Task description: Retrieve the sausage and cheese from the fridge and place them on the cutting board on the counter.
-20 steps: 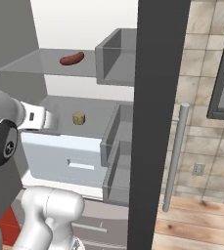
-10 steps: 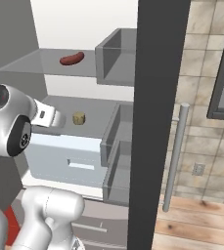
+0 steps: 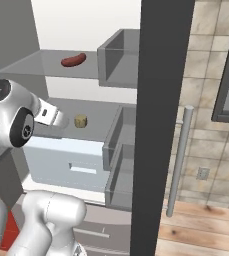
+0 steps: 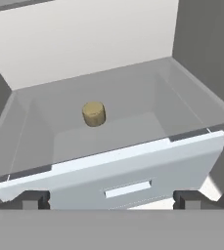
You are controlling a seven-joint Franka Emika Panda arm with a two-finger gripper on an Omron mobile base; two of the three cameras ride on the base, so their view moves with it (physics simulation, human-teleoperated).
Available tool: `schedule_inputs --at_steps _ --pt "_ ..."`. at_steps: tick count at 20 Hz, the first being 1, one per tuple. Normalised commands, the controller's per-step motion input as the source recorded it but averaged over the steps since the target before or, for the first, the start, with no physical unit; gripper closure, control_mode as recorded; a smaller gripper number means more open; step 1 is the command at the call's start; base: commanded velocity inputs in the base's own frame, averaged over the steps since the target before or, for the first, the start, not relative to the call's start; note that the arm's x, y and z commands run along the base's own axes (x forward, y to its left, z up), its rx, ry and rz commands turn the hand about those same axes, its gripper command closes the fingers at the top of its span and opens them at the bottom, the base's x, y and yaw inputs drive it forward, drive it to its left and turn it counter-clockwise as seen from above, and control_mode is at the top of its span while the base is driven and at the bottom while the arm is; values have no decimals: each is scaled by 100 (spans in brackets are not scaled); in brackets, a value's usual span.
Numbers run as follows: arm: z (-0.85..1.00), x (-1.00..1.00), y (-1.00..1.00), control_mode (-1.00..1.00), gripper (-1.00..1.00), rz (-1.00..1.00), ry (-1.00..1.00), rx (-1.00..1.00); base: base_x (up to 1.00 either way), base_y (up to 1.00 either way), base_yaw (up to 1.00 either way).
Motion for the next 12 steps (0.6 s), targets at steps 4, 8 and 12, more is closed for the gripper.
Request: schedule_inputs --at_steps 4,8,12 --pt "-27 13 0 -100 -100 2 16 0 0 0 0" --pt "-26 18 0 -100 -100 4 14 0 0 0 0" --pt "-23 23 0 -100 -100 2 9 0 0 0 0"
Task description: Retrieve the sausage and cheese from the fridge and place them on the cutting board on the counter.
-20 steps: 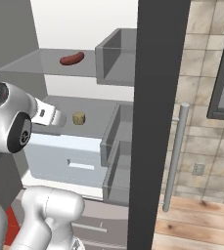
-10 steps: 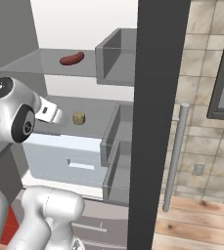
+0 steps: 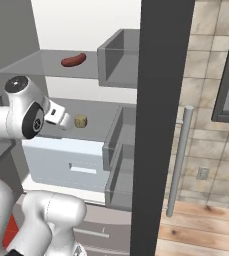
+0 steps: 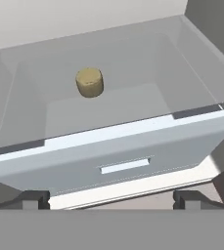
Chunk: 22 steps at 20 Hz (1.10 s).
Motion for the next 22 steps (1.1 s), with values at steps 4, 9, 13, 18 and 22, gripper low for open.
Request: schedule_inputs --at_steps 4,9,13,18,22 --pt "-17 26 0 -100 -100 0 3 0 0 0 0" --pt "-29 39 0 -100 -100 0 0 0 0 0 0" --pt "-33 30 0 -100 -100 0 -1 0 0 0 0" --pt "-5 32 0 -100 -100 0 0 0 0 0 0" --pt "0 39 0 -100 -100 0 0 0 0 0 0"
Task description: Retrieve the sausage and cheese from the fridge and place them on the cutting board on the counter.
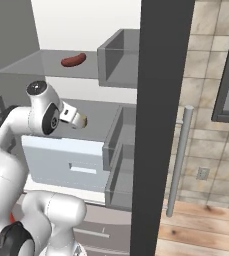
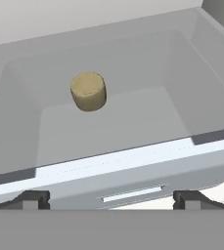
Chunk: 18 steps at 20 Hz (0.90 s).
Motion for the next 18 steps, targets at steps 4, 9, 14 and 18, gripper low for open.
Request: schedule_inputs --at_steps 4,9,14,18 --pt "0 41 3 -100 -100 0 0 0 0 0 0" --pt "-12 43 12 -100 -100 0 0 0 0 0 0" --pt "-28 36 5 -100 -100 0 0 0 0 0 0" --pt "-25 33 0 -100 -100 0 1 0 0 0 0"
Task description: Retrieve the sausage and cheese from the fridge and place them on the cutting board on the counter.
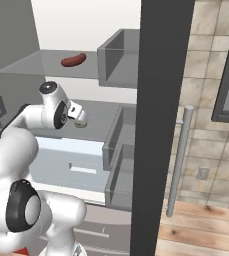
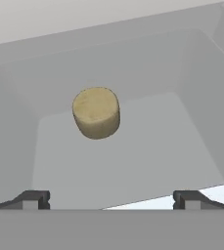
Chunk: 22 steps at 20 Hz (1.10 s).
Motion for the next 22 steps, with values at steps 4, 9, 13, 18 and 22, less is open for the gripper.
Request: schedule_inputs --at_steps 4,9,13,18,22 --pt "-9 34 0 -100 -100 0 0 0 0 0 0" --pt "-3 34 0 -100 -100 0 2 0 0 0 0" --pt "-6 26 0 -100 -100 0 8 0 0 0 0" --pt "-15 26 0 -100 -100 0 3 0 0 0 0" --pt "-22 28 0 -100 -100 0 0 0 0 0 0"
